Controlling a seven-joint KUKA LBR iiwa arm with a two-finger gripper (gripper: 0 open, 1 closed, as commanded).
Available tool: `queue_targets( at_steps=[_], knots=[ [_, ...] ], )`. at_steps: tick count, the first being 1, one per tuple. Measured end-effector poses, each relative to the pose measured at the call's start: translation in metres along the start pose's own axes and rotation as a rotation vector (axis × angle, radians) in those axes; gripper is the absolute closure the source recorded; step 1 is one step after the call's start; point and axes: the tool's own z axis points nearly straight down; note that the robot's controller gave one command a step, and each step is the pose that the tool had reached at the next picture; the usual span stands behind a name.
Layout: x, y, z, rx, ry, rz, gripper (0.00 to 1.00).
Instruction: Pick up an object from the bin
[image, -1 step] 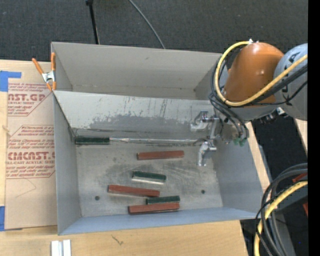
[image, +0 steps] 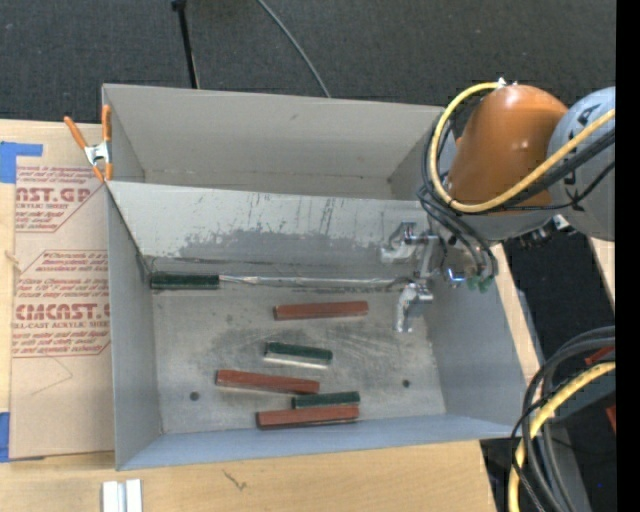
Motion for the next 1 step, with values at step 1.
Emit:
queue_targets(
  at_steps=[1],
  knots=[
    [-0.0074,0.0375,0.126,0.001,-0.001,-0.028,1.0]
  ],
)
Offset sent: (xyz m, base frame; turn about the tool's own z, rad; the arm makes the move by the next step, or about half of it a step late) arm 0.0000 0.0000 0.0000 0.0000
